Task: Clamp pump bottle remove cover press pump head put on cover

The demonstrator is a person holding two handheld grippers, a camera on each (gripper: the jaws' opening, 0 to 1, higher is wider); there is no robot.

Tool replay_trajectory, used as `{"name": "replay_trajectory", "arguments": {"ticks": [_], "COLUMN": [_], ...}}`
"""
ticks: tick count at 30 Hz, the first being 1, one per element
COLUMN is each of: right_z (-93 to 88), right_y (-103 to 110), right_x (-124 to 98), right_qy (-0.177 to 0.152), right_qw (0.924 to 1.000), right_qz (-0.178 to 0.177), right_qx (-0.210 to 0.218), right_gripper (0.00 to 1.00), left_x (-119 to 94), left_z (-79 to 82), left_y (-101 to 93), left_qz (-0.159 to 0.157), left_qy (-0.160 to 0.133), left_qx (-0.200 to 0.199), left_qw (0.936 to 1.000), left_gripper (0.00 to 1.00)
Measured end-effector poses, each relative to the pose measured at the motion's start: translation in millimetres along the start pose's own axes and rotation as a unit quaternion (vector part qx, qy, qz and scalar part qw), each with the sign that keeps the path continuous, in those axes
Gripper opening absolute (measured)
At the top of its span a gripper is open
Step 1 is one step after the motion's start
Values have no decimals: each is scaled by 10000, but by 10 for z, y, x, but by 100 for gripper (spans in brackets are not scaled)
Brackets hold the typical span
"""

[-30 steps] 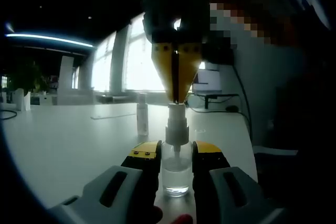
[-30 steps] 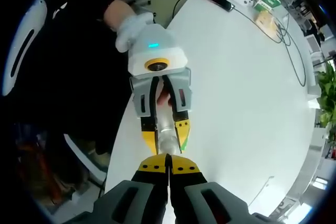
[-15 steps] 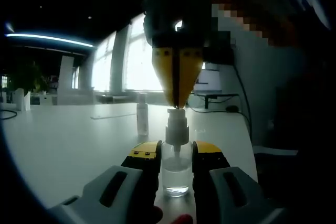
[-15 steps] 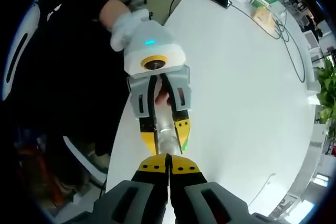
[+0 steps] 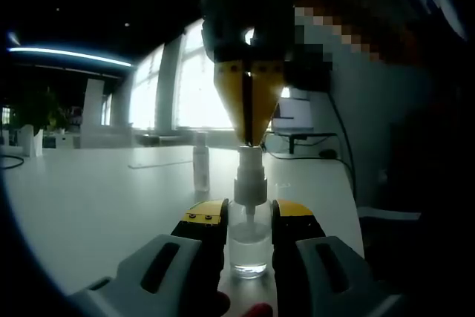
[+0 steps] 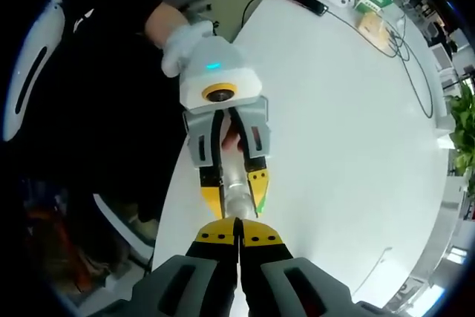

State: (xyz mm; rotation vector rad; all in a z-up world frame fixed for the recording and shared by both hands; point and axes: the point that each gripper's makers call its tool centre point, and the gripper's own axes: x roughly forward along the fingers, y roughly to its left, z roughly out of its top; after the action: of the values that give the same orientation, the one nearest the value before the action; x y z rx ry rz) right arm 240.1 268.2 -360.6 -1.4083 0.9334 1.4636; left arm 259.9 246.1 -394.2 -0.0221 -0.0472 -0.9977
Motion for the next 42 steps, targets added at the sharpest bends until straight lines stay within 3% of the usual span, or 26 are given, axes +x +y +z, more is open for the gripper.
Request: {"name": "replay_trajectory", "arguments": {"ticks": [42], "right_z": [0], "right_y": [0], "right_x": [0], "right_qy": [51], "right_qw": [9999], "right_qz": [-78], "right_qx": [-51], "right_gripper": [0], "left_x": [-3], "left_z": [-2], "left_y": [-8], "left_qz": [9], "left_qy": [3], "left_qx": [19], "left_qw": [10000], "left_gripper": [15]}}
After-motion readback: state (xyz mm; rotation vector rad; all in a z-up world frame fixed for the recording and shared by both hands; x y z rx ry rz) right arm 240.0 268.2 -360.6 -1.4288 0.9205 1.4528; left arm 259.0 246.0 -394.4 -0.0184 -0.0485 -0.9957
